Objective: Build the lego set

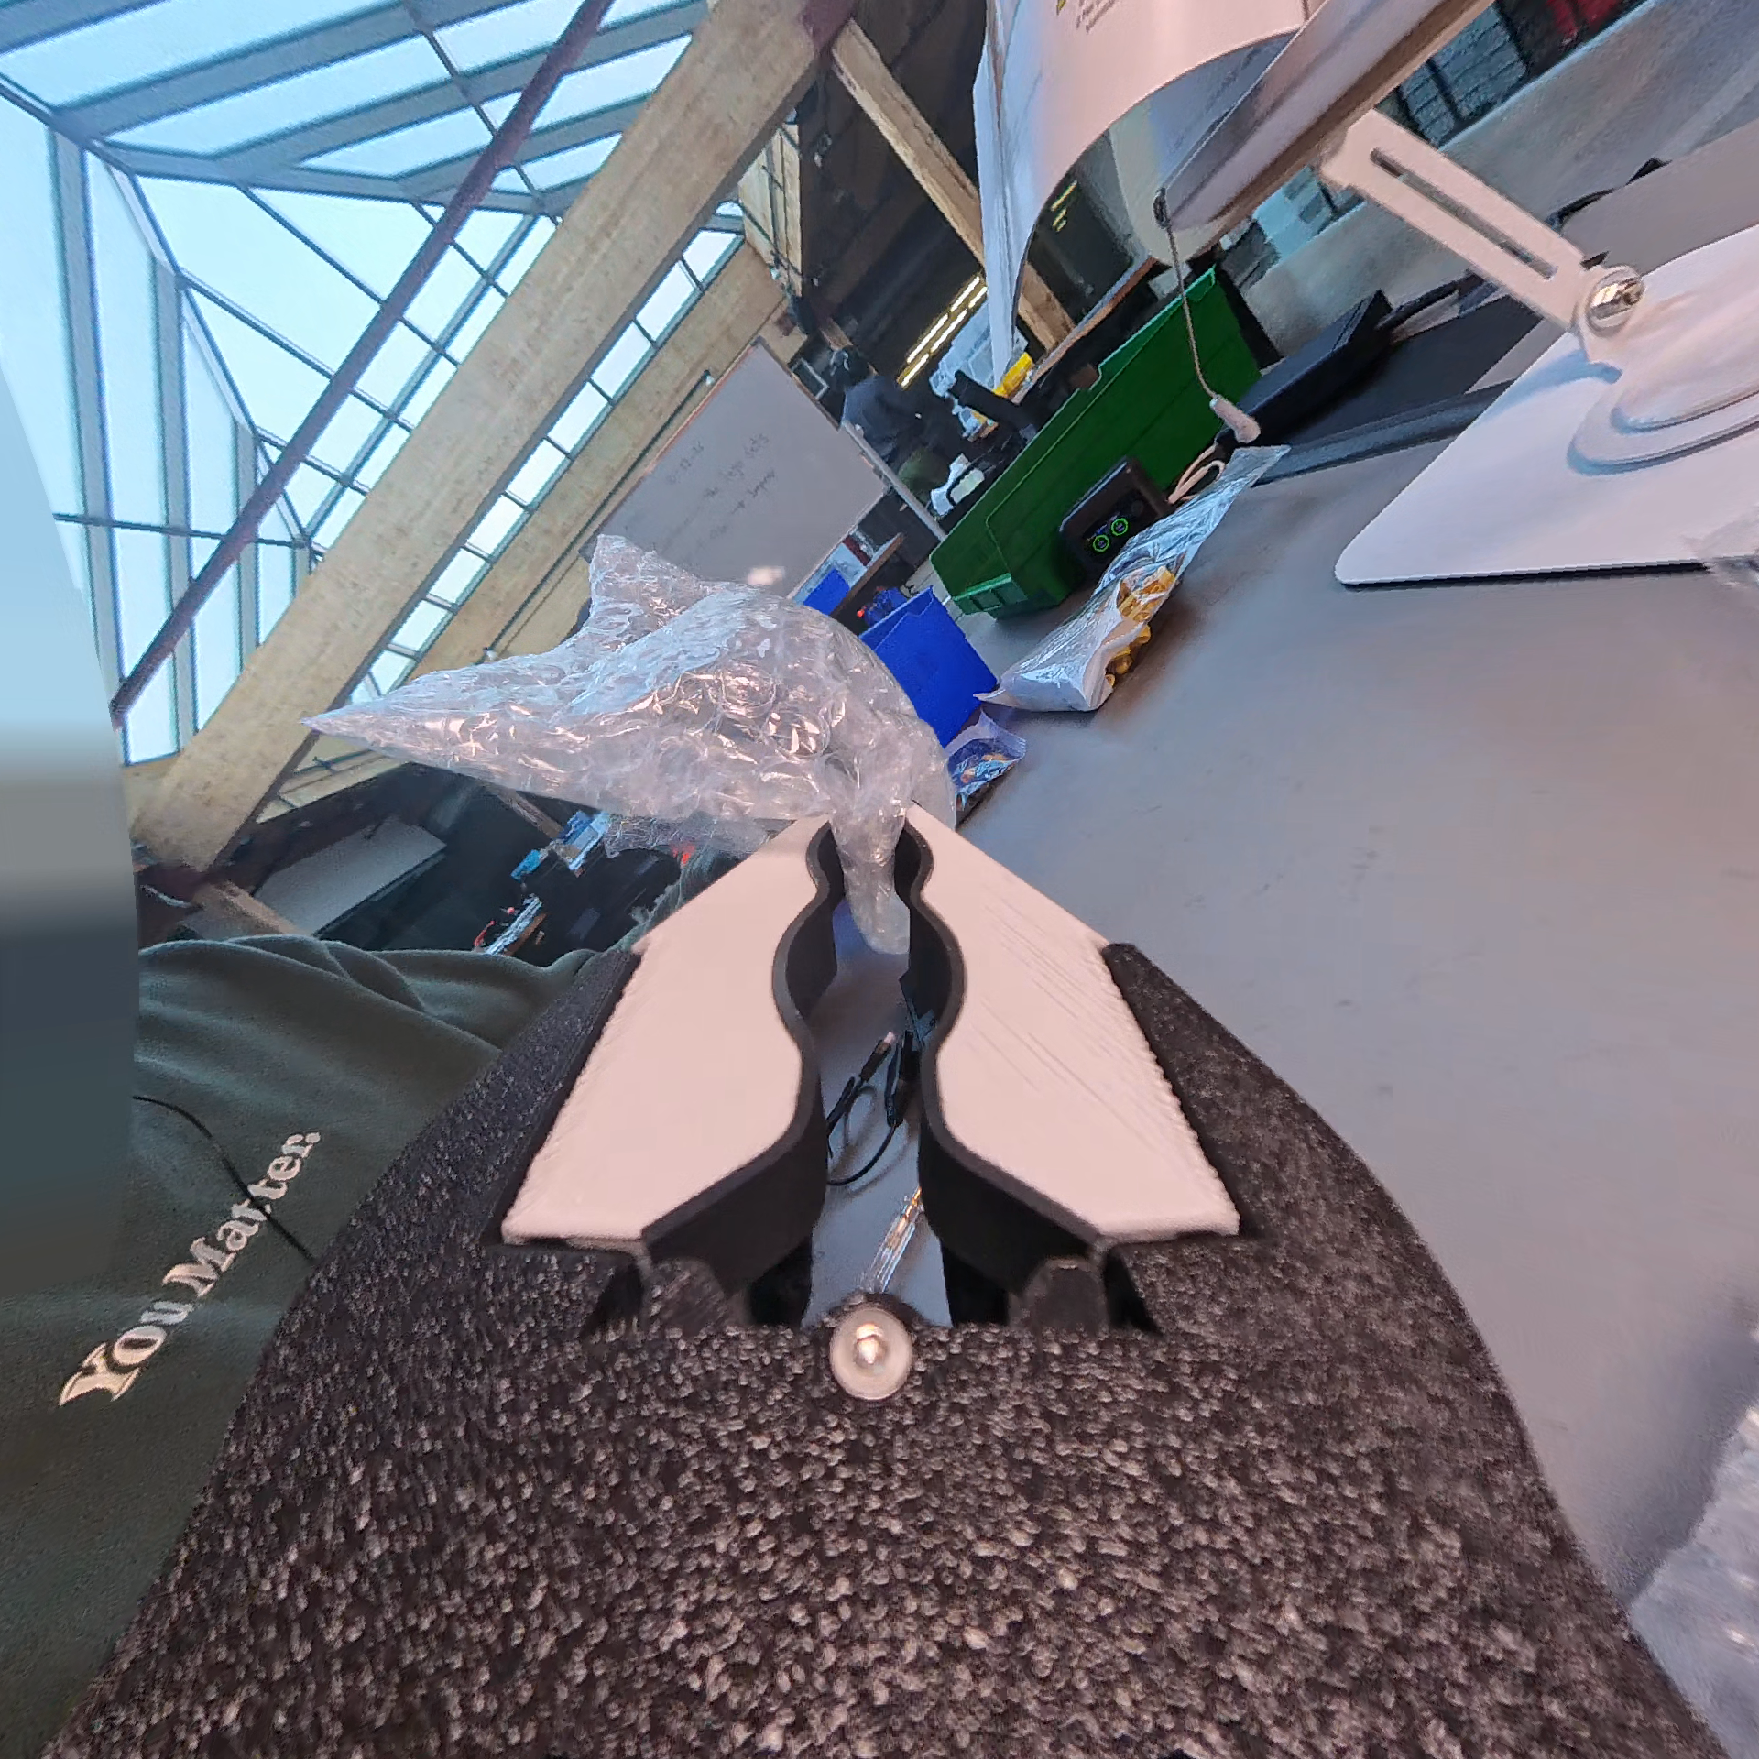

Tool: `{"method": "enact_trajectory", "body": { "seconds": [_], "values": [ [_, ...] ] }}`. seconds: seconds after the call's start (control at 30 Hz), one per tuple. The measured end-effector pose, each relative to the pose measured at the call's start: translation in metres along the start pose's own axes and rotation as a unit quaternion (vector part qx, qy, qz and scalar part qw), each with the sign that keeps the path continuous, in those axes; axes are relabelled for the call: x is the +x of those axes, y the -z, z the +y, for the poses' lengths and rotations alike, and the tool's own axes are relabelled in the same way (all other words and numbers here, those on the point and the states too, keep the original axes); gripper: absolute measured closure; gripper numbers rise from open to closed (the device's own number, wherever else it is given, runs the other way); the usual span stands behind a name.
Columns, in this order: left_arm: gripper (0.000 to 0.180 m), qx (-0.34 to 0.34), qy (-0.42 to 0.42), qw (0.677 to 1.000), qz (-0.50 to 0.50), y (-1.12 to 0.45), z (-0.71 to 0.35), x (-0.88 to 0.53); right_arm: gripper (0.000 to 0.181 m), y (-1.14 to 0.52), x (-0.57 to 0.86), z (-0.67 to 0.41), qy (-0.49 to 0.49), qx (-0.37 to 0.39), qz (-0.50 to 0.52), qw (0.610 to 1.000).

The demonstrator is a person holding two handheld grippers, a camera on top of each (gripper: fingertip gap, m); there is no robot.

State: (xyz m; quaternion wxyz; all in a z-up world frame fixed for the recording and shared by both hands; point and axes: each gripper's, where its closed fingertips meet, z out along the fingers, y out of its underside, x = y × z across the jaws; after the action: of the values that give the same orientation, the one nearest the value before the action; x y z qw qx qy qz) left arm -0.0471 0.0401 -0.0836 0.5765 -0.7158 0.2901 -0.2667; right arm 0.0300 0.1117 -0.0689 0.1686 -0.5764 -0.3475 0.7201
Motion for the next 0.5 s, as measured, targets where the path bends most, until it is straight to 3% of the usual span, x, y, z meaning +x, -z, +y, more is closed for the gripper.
{"method": "enact_trajectory", "body": {
  "seconds": [0.1, 0.23, 0.5],
  "values": [
    [0.138, 0.014, -0.013, 1.000, 0.003, 0.001, -0.008, 0.005, 0.175, -0.006, -0.004, 0.008, -0.006, -0.015, -0.018, 1.000],
    [0.177, 0.025, -0.012, 1.000, 0.008, 0.005, -0.012, 0.006, 0.175, -0.011, -0.005, 0.018, -0.009, -0.036, -0.026, 0.999],
    [0.179, 0.029, 0.070, 0.997, 0.000, 0.013, -0.011, -0.011, 0.174, -0.011, 0.005, 0.020, -0.005, -0.039, -0.003, 0.999]
  ]
}}
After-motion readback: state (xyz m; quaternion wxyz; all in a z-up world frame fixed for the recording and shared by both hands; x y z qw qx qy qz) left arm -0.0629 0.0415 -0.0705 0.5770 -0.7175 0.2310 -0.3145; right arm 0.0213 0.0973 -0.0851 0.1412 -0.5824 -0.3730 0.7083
